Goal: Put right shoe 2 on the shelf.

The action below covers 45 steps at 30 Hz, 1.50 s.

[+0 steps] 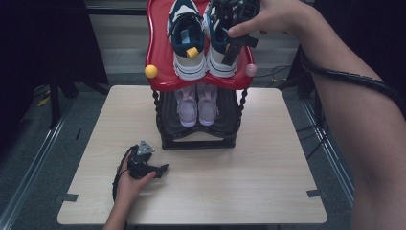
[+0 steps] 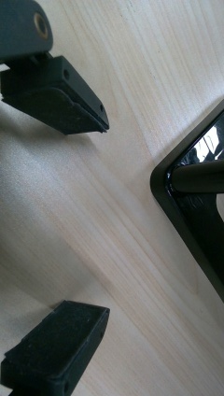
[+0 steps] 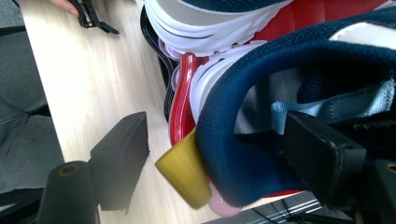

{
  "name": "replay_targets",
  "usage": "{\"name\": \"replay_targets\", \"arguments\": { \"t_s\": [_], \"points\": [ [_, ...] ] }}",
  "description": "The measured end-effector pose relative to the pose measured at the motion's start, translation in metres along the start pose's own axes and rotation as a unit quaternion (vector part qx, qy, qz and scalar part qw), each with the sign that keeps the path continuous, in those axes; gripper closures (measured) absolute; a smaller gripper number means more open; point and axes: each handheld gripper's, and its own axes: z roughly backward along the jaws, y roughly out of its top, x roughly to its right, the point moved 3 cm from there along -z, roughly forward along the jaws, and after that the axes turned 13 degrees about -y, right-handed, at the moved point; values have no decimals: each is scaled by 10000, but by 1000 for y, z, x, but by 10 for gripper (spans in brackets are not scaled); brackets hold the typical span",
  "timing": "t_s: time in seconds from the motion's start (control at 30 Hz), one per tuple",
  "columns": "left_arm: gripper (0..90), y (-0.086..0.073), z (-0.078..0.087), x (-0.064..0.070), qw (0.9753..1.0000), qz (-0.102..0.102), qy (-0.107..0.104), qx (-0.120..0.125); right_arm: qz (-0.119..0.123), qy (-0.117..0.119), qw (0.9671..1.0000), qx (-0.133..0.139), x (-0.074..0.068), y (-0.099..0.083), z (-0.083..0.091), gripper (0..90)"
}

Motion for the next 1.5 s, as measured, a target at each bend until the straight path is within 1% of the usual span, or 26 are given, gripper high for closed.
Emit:
{"name": "replay_targets", "arguments": {
  "t_s": [0.07, 0.13, 0.23, 0.4, 0.57, 0.67, 0.7, 0.77, 0.83, 0.9, 0.97, 1.0, 1.1, 1.13, 1.2, 1.23, 1.27, 1.3, 1.37, 1.4, 1.47, 1.5],
  "points": [
    [91, 0, 0, 0, 10000, -2, 0, -3, 74, 18, 10000, -16, 0, -1, 3, 205],
    [91, 0, 0, 0, 10000, -2, -1, -2, 72, 117, 9999, -13, 0, -1, 5, 192],
    [91, 0, 0, 0, 10000, -3, 0, -2, 97, 62, 9999, -107, 0, 0, 9, 188],
    [91, 0, 0, 0, 10000, -2, 0, -3, 190, 79, 9995, -241, 0, 0, 14, 186],
    [91, 0, 0, 0, 10000, -2, -1, -1, 139, 40, 9989, -438, 1, -5, 19, 184],
    [91, 0, 0, 0, 10000, -2, 0, -3, 98, 130, 9984, -535, 0, -10, 22, 181],
    [91, 0, 0, 0, 10000, -2, -1, -3, 87, 127, 9983, -553, 0, -11, 23, 182],
    [91, 0, 0, 0, 10000, -2, -4, -2, 104, 175, 9980, -596, 0, -15, 26, 189],
    [91, 0, 0, 0, 10000, -2, -4, -3, 56, 215, 9978, -627, -1, -17, 28, 195],
    [91, 0, 0, 0, 10000, 0, -3, 0, 45, 260, 9976, -647, -2, -20, 29, 201],
    [91, 0, 0, 0, 10000, -2, -4, -2, 34, 294, 9969, -727, -3, -23, 30, 202],
    [91, 0, 0, 0, 10000, -1, -3, -2, 56, 316, 9969, -717, -4, -24, 29, 202],
    [91, 0, 0, 0, 10000, 0, -3, -1, 106, 356, 9959, -830, -7, -27, 29, 202],
    [91, 0, 0, 0, 10000, -1, -3, -1, 77, 363, 9957, -849, -8, -29, 29, 202],
    [91, 0, 0, 0, 10000, -9, 14, -3, 115, 353, 9956, -856, -9, -30, 29, 202],
    [91, 0, 0, 0, 10000, -2, -1, -2, 80, 389, 9955, -861, -10, -30, 30, 202],
    [91, 0, 0, 0, 10000, -2, 0, -3, 103, 411, 9956, -839, -11, -31, 29, 202],
    [91, 0, 0, 0, 10000, -3, 0, -3, 97, 396, 9952, -887, -11, -32, 29, 202],
    [91, 0, 0, 0, 10000, -3, 1, -2, 80, 385, 9952, -892, -13, -33, 28, 202],
    [91, 0, 0, 0, 10000, -1, -5, -2, 82, 433, 9952, -878, -13, -34, 27, 202],
    [91, 0, 0, 0, 10000, -1, -5, -2, 83, 440, 9949, -902, -15, -35, 27, 202],
    [90, 0, 0, 0, 10000, -1, -1, -3, 99, 466, 9951, -871, -15, -36, 25, 203]
  ]
}}
